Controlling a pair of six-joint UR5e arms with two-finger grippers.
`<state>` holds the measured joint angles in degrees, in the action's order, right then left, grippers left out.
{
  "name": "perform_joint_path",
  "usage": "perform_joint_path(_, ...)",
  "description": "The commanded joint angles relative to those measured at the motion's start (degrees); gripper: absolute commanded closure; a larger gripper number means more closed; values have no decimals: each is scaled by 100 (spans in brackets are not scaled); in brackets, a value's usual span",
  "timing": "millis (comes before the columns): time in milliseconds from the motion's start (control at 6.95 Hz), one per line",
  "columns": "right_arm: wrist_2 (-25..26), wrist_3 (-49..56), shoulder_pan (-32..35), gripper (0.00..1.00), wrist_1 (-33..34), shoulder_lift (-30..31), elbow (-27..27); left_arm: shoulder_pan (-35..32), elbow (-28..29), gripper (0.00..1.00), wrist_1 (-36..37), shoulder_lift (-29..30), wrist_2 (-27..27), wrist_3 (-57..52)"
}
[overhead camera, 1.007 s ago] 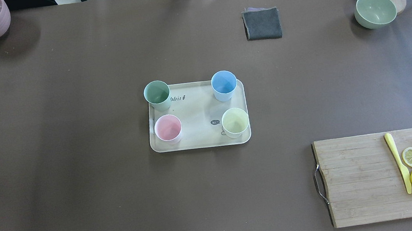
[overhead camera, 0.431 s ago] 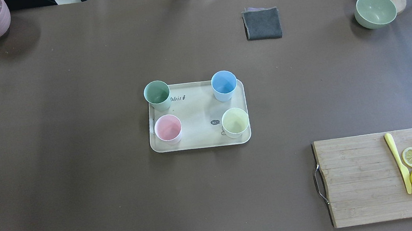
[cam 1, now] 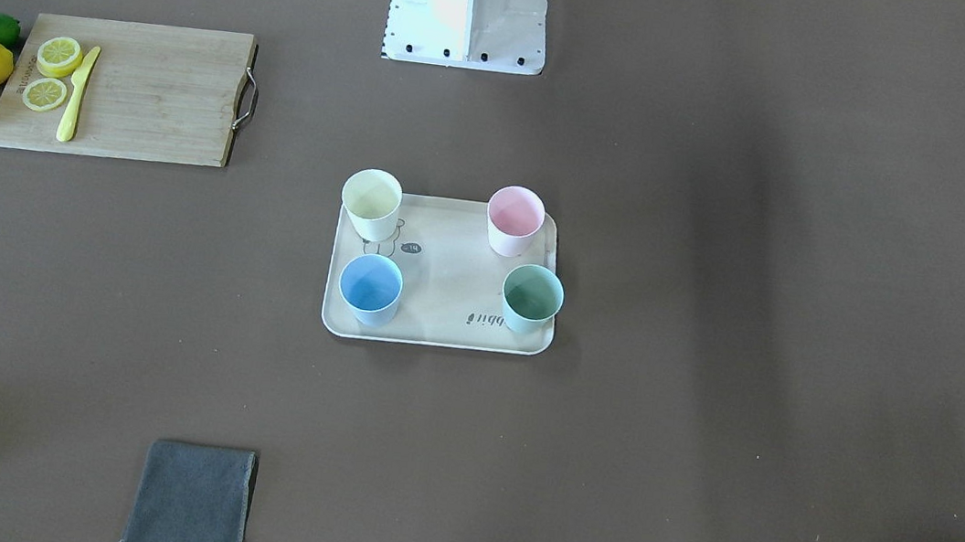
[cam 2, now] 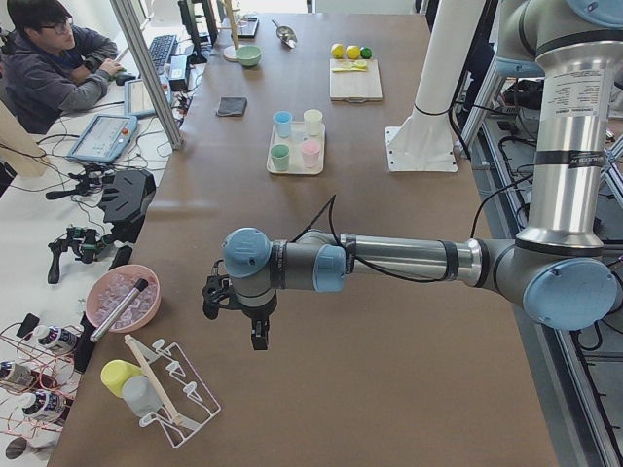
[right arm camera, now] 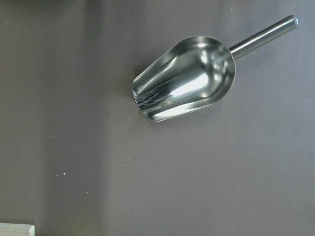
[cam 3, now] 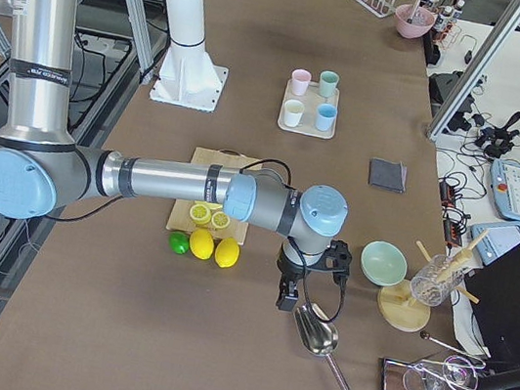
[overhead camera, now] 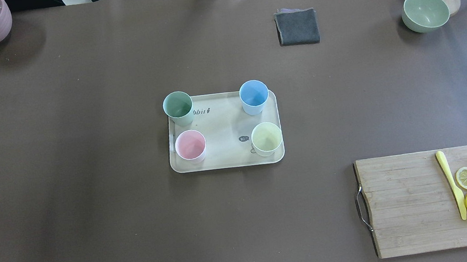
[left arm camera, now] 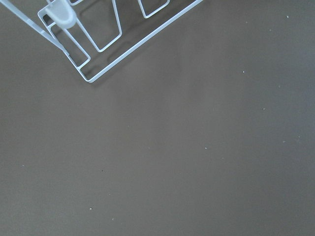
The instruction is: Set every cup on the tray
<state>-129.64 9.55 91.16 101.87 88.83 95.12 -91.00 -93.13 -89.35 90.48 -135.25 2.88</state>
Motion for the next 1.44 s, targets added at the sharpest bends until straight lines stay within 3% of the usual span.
perform_joint_path(0, 0, 12, -2, 0, 0, 2, -2, 12, -82, 2, -12, 5, 60, -420)
perform_joint_path(1294, -9, 12, -54, 0, -71, 29, -11, -50, -258, 1, -56, -250, 69, -403)
